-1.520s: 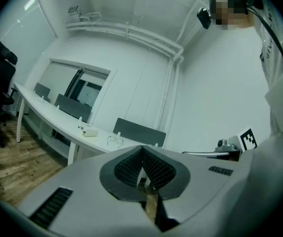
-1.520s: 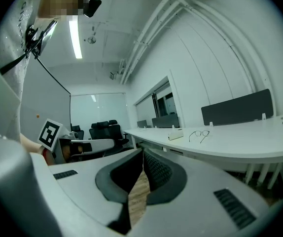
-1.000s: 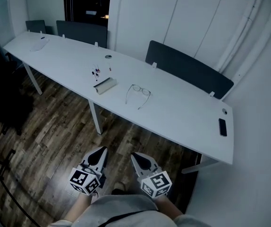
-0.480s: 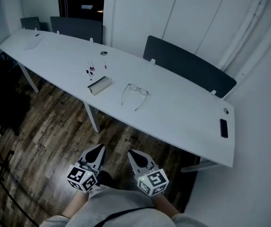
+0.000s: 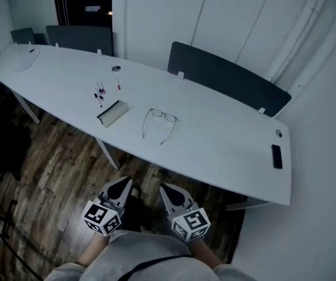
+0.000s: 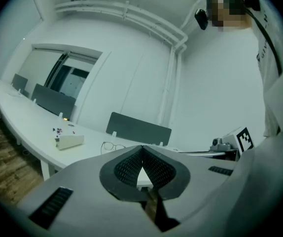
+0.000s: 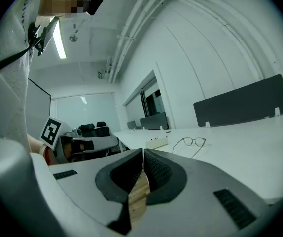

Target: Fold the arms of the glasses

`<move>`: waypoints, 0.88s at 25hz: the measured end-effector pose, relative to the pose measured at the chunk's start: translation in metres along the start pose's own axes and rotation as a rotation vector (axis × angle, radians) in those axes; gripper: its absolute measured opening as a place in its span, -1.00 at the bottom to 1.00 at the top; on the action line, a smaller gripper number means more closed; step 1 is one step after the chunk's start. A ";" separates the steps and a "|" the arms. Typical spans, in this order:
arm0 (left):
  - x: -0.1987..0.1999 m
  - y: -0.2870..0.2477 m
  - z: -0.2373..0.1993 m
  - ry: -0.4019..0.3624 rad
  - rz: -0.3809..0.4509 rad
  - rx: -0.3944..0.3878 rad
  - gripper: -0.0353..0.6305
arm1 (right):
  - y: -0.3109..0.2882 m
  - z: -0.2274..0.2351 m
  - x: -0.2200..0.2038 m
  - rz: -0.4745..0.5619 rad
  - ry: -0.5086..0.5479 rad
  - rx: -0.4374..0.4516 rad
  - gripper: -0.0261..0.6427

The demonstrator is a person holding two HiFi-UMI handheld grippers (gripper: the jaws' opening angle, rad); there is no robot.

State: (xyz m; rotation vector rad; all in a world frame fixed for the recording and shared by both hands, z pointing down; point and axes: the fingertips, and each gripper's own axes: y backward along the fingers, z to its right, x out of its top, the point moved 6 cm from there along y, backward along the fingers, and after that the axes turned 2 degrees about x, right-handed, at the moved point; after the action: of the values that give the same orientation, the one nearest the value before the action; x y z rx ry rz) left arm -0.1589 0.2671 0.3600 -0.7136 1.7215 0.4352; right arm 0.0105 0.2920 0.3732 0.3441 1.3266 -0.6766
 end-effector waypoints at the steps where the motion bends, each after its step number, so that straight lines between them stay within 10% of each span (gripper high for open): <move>1: 0.003 -0.010 -0.004 -0.013 -0.007 -0.021 -0.85 | -0.005 0.007 0.002 -0.001 -0.003 -0.014 -0.87; 22: 0.042 -0.194 -0.174 -0.021 -0.138 -0.172 -0.85 | -0.156 0.126 0.032 -0.064 -0.051 -0.240 -0.87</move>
State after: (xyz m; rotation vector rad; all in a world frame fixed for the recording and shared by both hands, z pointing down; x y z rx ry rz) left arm -0.1645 0.0038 0.3816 -0.9424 1.6167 0.4962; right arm 0.0124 0.0904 0.3939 0.0903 1.3573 -0.5682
